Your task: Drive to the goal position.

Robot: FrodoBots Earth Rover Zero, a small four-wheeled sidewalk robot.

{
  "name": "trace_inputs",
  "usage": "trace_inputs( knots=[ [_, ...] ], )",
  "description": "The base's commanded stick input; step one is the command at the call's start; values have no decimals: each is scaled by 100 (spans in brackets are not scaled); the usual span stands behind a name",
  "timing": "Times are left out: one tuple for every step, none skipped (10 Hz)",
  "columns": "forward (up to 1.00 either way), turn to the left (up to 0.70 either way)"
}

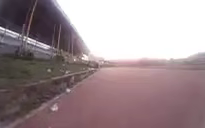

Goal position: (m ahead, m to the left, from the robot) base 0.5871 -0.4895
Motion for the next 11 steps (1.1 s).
trace_inputs(
  knots=[
    [70, -8],
    [70, -7],
    [70, -6],
    [70, -6],
    [70, -5],
    [70, -4],
    [70, -3],
    [70, -3],
    [70, -2],
    [70, -1],
    [70, 0]
  ],
)
